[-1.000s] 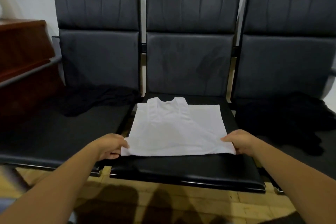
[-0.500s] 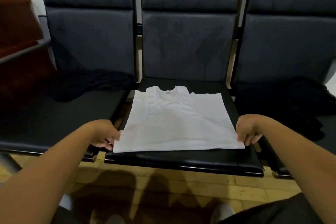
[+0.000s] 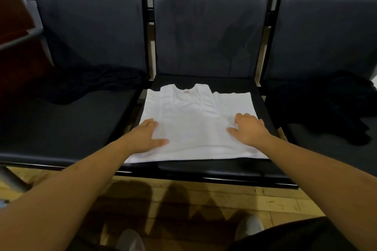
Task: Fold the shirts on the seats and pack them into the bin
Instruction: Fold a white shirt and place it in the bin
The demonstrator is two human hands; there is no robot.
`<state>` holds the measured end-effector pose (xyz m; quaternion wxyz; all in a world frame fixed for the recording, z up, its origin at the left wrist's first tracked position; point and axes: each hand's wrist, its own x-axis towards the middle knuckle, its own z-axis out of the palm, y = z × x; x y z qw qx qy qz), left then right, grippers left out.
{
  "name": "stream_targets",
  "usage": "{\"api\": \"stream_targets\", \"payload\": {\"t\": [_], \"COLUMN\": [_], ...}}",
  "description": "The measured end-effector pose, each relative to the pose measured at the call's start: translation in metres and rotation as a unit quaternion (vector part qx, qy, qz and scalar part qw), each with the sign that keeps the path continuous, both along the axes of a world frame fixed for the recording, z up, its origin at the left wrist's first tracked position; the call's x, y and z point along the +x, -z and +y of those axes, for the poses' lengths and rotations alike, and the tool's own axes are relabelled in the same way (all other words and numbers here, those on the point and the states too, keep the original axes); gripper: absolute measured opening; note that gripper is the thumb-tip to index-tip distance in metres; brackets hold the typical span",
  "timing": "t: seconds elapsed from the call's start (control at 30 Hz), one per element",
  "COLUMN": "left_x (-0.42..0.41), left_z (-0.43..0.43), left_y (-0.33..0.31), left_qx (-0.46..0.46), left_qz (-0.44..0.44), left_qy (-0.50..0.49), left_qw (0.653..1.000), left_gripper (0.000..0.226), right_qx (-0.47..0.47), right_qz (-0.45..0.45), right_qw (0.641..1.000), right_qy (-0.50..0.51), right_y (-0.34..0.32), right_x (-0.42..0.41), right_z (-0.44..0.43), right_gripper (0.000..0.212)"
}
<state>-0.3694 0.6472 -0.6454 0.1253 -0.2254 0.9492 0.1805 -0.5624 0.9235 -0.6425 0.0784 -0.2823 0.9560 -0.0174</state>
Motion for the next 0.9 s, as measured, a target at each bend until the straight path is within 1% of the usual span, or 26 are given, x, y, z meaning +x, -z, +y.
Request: {"api": "stream_targets", "payload": {"t": [0.07,0.1,0.17,0.23,0.33,0.47,0.57,0.63,0.7,0.73,0.77,0.83,0.9], "left_x": [-0.003,-0.003,-0.002,0.000,0.000,-0.002,-0.001,0.001,0.003,0.004,0.006,0.010,0.014], "left_z": [-0.009,-0.013,-0.021,-0.025,-0.025,-0.020,-0.021,-0.024,-0.029,-0.030,-0.031,-0.031,-0.032], "left_y": [-0.003,-0.005,-0.008,-0.008,-0.009,-0.016,-0.019,-0.018,-0.020,-0.023,-0.027,-0.036,-0.041], "left_qx": [0.002,0.000,0.005,0.013,0.021,0.026,0.027,0.039,0.070,0.101,0.145,0.244,0.313], "left_qz": [0.059,0.060,0.027,0.000,-0.016,-0.015,-0.041,-0.047,-0.037,-0.020,0.004,0.046,0.062], "left_qy": [-0.059,-0.072,-0.071,-0.074,-0.069,-0.063,-0.057,-0.055,-0.066,-0.079,-0.096,-0.128,-0.152], "left_qw": [0.997,0.996,0.997,0.997,0.997,0.998,0.997,0.997,0.995,0.992,0.985,0.960,0.936], "left_gripper": [0.072,0.067,0.059,0.054,0.043,0.038,0.039,0.038,0.032,0.029,0.025,0.018,0.016], "right_qx": [-0.014,-0.023,-0.048,-0.065,-0.076,-0.085,-0.071,-0.102,-0.173,-0.220,-0.267,-0.337,-0.364], "right_qz": [-0.019,-0.036,-0.085,-0.121,-0.138,-0.157,-0.210,-0.246,-0.285,-0.313,-0.346,-0.412,-0.462], "right_qw": [0.999,0.999,0.994,0.990,0.987,0.984,0.974,0.962,0.938,0.916,0.888,0.828,0.786], "right_qy": [0.022,0.033,0.045,0.035,0.011,0.019,0.043,0.064,0.098,0.120,0.144,0.177,0.187], "right_y": [-0.001,-0.002,-0.003,-0.007,-0.012,-0.016,-0.019,-0.019,-0.020,-0.022,-0.024,-0.029,-0.032], "right_x": [-0.005,-0.009,-0.017,-0.022,-0.026,-0.030,-0.028,-0.031,-0.036,-0.037,-0.038,-0.039,-0.040], "right_z": [0.001,0.002,0.005,0.007,0.009,0.011,0.015,0.017,0.019,0.020,0.021,0.027,0.032], "right_gripper": [0.037,0.033,0.029,0.028,0.029,0.029,0.046,0.044,0.033,0.032,0.037,0.046,0.045]}}
